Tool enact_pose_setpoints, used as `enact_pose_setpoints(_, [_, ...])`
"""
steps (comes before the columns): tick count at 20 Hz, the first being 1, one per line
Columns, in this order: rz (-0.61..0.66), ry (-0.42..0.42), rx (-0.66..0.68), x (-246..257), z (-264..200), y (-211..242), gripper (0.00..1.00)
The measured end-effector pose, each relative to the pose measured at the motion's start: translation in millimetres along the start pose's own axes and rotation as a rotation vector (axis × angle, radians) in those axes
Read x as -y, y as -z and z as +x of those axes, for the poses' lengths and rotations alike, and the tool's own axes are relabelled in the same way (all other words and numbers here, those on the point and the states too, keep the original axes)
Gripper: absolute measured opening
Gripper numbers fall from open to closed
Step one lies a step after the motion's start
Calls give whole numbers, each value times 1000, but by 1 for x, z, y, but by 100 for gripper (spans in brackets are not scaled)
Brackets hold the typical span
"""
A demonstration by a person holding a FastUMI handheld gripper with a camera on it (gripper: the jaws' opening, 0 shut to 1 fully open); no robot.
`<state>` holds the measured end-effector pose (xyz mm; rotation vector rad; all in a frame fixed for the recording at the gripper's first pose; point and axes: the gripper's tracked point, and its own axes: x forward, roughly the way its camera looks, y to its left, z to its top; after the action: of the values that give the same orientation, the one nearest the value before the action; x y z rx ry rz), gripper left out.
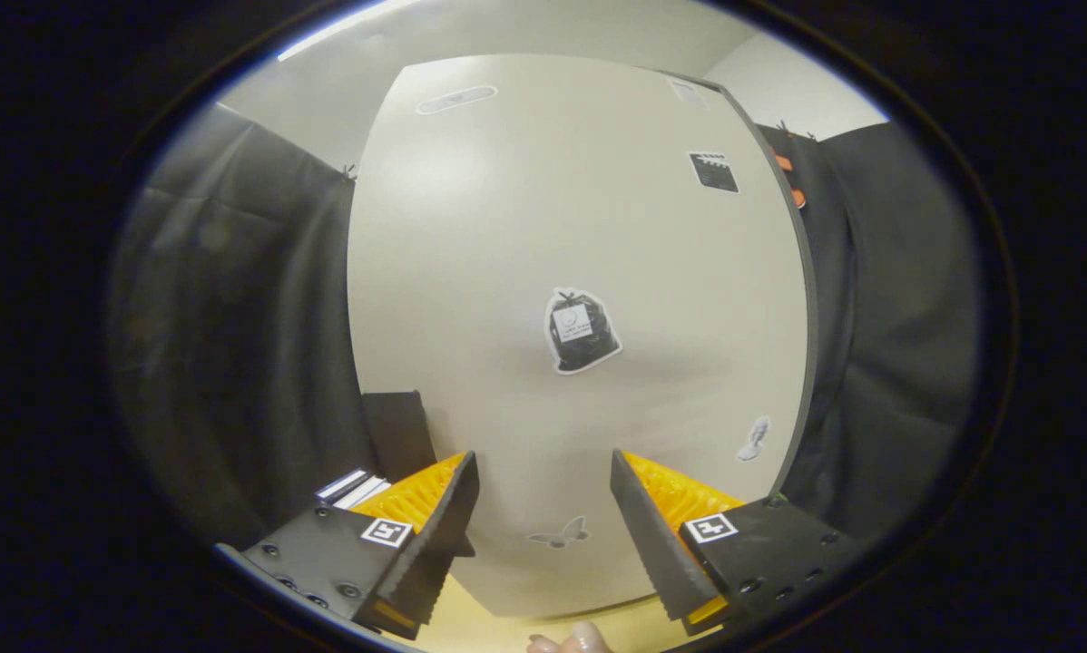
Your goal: Open the shoe cabinet door, grab the shoes and put them into the shoe cabinet, then close the shoe cabinet door.
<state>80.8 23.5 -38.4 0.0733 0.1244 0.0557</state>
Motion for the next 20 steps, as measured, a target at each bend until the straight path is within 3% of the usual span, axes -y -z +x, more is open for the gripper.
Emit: enact_pose_setpoints(20, [-28, 8, -15, 2, -1, 3, 93])
